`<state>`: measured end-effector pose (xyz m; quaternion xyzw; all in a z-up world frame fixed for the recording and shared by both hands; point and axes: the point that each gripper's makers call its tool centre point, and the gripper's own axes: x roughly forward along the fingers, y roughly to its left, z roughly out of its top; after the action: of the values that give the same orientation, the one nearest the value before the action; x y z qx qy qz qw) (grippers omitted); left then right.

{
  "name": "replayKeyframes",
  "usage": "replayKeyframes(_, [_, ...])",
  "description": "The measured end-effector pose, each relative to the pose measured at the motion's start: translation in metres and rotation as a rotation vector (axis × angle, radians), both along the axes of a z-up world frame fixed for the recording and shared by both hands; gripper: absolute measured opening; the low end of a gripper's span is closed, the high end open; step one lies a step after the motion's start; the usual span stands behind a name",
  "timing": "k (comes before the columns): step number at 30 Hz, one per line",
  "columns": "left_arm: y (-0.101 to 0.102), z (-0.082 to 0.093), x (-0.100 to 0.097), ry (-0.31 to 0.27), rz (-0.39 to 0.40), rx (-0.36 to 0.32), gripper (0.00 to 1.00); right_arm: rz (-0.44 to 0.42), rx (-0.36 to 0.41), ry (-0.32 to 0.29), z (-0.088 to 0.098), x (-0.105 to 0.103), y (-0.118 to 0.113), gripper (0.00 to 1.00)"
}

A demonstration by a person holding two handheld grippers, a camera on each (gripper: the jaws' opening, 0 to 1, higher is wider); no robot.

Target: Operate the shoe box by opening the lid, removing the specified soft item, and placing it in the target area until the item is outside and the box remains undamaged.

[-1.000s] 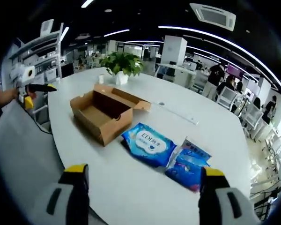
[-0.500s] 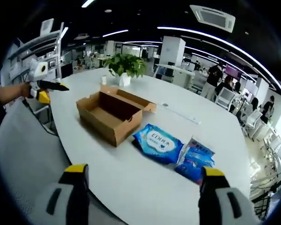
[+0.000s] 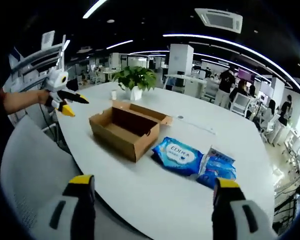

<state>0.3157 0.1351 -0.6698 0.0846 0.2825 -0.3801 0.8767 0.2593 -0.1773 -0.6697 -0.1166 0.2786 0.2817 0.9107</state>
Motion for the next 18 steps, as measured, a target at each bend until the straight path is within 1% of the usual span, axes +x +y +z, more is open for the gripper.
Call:
replayKeyframes(4, [0.004, 0.001, 0.015, -0.002, -0.02, 0.028, 0.75, 0.004, -0.007, -0.002, -0.004, -0.005, 0.002, 0.99])
replayKeyframes(6, [0.007, 0.002, 0.023, -0.012, -0.034, 0.055, 0.75, 0.016, -0.049, 0.016, -0.011, -0.01, 0.0, 1.0])
replayKeyframes(7, [0.007, 0.002, 0.025, -0.014, -0.039, 0.06, 0.74, 0.017, -0.049, 0.016, -0.012, -0.01, 0.0, 1.0])
replayKeyframes(11, [0.011, 0.001, 0.039, -0.017, -0.07, 0.105, 0.74, -0.01, -0.009, 0.014, -0.01, -0.013, -0.001, 1.0])
replayKeyframes(14, [0.012, -0.001, 0.046, -0.014, -0.083, 0.119, 0.74, -0.019, 0.005, 0.006, -0.01, -0.016, 0.0, 1.0])
replayKeyframes(16, [0.013, -0.005, 0.052, -0.003, -0.095, 0.131, 0.73, -0.018, 0.008, 0.001, -0.011, -0.018, 0.002, 1.0])
replayKeyframes(18, [0.014, -0.01, 0.055, 0.005, -0.119, 0.161, 0.71, -0.022, 0.008, -0.004, -0.013, -0.019, 0.003, 1.0])
